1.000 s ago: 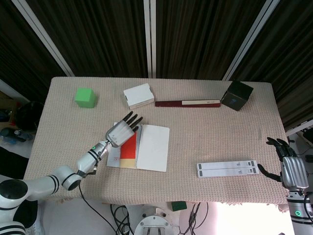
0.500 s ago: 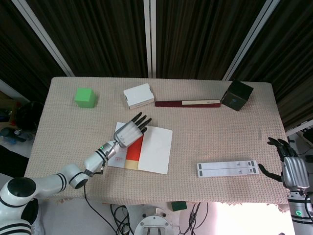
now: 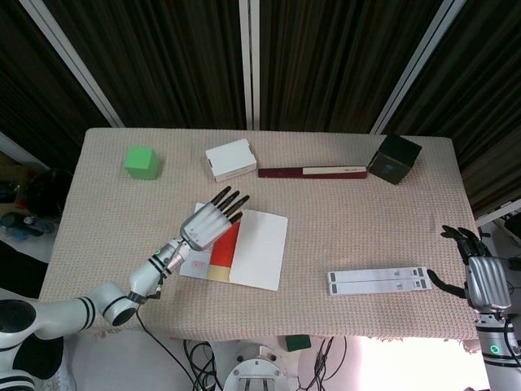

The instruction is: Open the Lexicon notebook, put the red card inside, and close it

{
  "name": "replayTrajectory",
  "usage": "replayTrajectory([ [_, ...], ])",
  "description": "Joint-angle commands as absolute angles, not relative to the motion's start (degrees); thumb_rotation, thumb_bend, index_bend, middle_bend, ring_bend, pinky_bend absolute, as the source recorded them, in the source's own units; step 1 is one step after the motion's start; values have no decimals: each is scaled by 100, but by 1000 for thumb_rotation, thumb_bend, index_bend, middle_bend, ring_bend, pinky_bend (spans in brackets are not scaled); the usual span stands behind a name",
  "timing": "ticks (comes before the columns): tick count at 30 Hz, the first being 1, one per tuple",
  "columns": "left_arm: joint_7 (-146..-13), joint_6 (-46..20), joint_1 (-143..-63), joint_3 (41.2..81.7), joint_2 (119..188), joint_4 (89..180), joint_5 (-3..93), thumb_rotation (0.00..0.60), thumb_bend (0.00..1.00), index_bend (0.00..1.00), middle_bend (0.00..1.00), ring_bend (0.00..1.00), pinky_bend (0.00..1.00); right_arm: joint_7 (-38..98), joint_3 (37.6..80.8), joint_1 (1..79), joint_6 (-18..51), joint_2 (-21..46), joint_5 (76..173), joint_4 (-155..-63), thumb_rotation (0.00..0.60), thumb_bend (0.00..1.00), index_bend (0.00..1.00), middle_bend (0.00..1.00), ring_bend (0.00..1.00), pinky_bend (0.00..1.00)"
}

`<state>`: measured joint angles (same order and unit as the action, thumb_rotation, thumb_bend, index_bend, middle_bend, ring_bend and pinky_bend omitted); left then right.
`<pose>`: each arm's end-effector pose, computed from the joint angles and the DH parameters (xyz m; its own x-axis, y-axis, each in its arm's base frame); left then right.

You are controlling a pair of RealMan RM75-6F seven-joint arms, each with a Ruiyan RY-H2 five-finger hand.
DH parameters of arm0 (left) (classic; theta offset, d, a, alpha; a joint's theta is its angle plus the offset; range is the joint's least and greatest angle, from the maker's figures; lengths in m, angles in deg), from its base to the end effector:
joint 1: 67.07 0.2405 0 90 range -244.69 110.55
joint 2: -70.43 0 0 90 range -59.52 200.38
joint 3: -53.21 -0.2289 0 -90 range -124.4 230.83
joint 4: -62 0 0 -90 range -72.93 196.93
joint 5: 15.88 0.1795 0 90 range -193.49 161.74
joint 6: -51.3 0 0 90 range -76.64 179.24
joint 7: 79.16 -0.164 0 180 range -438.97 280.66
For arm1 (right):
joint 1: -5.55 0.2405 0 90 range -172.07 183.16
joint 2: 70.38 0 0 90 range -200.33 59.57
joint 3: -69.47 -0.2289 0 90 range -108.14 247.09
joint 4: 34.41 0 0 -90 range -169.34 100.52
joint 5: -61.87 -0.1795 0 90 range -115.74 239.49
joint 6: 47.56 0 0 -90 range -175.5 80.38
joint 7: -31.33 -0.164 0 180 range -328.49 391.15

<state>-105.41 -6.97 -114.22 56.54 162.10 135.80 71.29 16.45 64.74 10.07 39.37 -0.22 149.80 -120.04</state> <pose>-0.0929 0.3263 -0.0132 0.7397 -0.1263 0.6610 0.4218 -0.6783 -0.6017 -0.2781 -0.2011 0.1622 0.1565 0.0512 0.9864 -0.9863 -0.0444 0.1588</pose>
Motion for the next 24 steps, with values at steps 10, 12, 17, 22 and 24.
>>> replayTrajectory([
  [10,-10001,-753,-11132,4902,15812,14811,7887,600,95,260,0,0,69,1750,6472,1047,3936,-51,15016,-12107,600,159,175,238,132,252],
  [12,-9912,-666,-11142,4850,15895,14852,7922,600,95,260,0,0,69,1750,6478,1040,3941,-50,15007,-12109,600,160,175,238,133,252],
  [17,-9782,-664,-11125,4862,16195,14776,7997,600,95,260,0,0,69,1736,6484,1021,3954,-47,14984,-12102,600,160,175,237,132,252],
  [22,-9854,-679,-11083,5004,16575,14445,7906,600,94,260,0,0,69,1695,6488,1003,3987,-31,14984,-12067,600,160,174,237,132,252],
  [24,-9798,-658,-11068,5028,16679,14389,7859,600,94,260,0,0,69,1681,6487,996,3991,-30,14971,-12051,600,160,174,237,132,252],
])
